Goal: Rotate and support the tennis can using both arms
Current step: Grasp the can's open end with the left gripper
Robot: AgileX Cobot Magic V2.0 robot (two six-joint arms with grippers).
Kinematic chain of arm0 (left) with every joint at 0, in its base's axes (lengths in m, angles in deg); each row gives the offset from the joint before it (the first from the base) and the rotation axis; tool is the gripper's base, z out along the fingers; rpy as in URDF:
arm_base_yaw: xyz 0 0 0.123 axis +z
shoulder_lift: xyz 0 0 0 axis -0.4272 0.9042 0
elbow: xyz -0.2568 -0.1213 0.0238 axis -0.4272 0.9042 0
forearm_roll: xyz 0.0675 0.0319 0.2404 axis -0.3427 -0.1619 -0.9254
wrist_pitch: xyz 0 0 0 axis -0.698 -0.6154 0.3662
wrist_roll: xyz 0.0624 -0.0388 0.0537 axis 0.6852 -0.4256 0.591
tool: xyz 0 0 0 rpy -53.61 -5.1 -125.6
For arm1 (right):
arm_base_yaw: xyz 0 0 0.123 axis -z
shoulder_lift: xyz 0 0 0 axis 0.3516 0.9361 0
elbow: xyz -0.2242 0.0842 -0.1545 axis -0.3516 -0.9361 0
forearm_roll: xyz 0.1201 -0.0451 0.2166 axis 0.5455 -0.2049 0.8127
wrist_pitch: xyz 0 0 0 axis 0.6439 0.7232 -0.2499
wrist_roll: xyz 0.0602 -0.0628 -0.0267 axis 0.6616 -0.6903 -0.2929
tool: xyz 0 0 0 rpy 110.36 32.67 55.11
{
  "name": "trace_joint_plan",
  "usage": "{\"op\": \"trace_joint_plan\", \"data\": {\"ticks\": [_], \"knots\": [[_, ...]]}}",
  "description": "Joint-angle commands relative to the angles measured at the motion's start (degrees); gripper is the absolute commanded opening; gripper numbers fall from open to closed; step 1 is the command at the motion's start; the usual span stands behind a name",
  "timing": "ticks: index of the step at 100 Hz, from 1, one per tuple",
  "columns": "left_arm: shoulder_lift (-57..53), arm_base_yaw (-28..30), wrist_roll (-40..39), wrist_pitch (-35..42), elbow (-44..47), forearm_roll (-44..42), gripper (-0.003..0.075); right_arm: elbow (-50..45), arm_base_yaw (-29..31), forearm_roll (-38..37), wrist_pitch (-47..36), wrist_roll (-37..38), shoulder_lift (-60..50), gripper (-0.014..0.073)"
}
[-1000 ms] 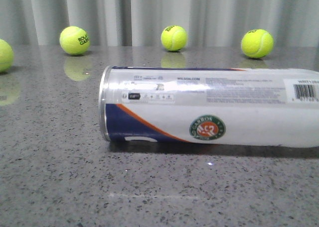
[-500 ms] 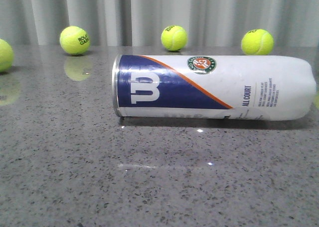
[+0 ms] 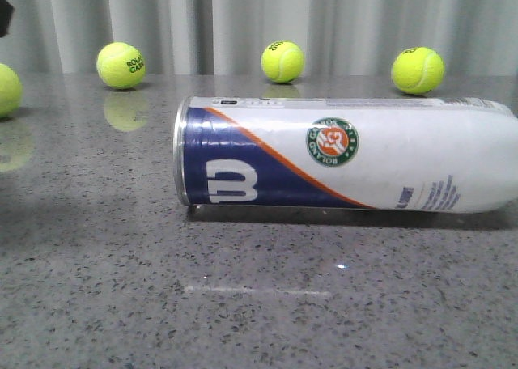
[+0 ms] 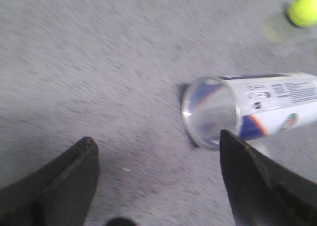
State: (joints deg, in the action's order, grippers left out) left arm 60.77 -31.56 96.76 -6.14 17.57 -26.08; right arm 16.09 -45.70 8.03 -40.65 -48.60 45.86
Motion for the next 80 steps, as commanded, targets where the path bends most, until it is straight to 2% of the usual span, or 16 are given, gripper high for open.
{"op": "trace_joint_plan", "data": {"ticks": [1, 28, 46, 63, 80], "knots": [[3.2, 0.1, 3.4, -4.2, -2.2, 9.6, 0.0494, 1.3, 0.3, -1.6, -4.7, 0.0, 0.6, -0.0056], [11.3, 0.1, 5.5, -14.9, -2.3, 15.8, 0.0494, 1.3, 0.3, -1.6, -4.7, 0.0, 0.6, -0.0056], [16.6, 0.1, 9.7, -22.5, -2.3, 24.6, 0.0494, 1.3, 0.3, -1.6, -4.7, 0.0, 0.6, -0.0056], [20.5, -1.4, 10.4, -22.4, -2.7, 25.8, 0.0494, 1.3, 0.3, -1.6, -4.7, 0.0, 0.6, -0.0056], [24.1, -4.7, 12.7, -22.5, -4.2, 30.8, 0.0494, 1.3, 0.3, -1.6, -4.7, 0.0, 0.6, -0.0056]]}}
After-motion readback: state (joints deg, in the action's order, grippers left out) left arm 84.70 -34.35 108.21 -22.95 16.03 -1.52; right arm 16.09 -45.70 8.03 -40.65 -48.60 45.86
